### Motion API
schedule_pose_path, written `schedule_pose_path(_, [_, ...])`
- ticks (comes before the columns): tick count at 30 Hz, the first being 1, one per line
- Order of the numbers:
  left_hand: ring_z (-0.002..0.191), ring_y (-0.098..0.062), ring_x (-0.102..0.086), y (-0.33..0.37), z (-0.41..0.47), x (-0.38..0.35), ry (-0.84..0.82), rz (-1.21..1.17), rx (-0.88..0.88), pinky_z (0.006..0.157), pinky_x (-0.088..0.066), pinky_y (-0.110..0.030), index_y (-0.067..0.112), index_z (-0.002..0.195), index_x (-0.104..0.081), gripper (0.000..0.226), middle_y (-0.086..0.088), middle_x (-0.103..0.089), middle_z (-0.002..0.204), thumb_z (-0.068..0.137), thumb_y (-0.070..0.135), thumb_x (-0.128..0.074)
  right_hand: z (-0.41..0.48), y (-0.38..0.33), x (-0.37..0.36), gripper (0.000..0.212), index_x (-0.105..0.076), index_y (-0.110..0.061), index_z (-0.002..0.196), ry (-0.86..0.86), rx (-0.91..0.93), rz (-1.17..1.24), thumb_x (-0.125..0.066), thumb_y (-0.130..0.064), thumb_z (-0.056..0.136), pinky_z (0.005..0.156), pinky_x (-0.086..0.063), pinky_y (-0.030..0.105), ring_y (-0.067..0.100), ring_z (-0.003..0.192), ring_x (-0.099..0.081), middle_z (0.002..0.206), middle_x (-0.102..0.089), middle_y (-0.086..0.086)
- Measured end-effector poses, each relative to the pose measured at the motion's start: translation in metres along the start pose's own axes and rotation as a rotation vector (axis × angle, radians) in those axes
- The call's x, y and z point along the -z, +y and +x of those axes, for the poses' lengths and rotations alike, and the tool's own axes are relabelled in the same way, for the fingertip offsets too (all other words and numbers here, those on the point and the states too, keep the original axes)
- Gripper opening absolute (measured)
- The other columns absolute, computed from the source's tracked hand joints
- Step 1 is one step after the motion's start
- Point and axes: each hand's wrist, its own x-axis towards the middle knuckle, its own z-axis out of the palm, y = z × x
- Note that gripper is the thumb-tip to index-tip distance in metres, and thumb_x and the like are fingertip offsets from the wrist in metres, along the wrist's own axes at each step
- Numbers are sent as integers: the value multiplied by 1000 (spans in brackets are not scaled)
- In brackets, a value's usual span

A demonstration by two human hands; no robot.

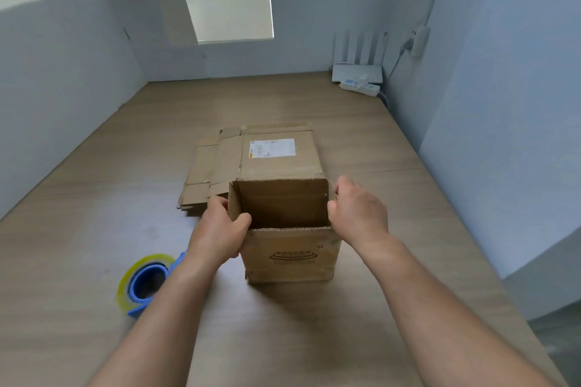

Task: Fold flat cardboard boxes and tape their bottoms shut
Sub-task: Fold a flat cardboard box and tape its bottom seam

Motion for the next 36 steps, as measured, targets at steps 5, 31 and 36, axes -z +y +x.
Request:
schedule_pose_path(5, [82,-23,-64,-16,-10,1,51,-111,-254,77,-55,-48,27,114,-48,37,2,-62,107,87,50,-59,-3,2,-6,15,-53,-18,102,54,43,204,-56,-27,90,67,-39,28,18,84,-55,94,-55,-6])
schedule_pose_path(31, [92,-19,-55,-42,36,-14,-173,-305,89,65,-51,-30,14,140,-26,79,-3,-50,110,83,50,-67,14,11,-37,14,-62,-26,77,-214,-133,653,-72,-18,82,71,-45,23,15,81,-58,95,-59,8])
schedule_pose_path(36, [111,-25,-53,-46,45,-23,-356,-524,335,97,-42,-46,24,142,-35,73,-6,-53,127,83,61,-56,14,13,-49,42,-51,-21,108,-216,-324,708,-76,-31,76,79,-46,30,17,99,-56,119,-55,8])
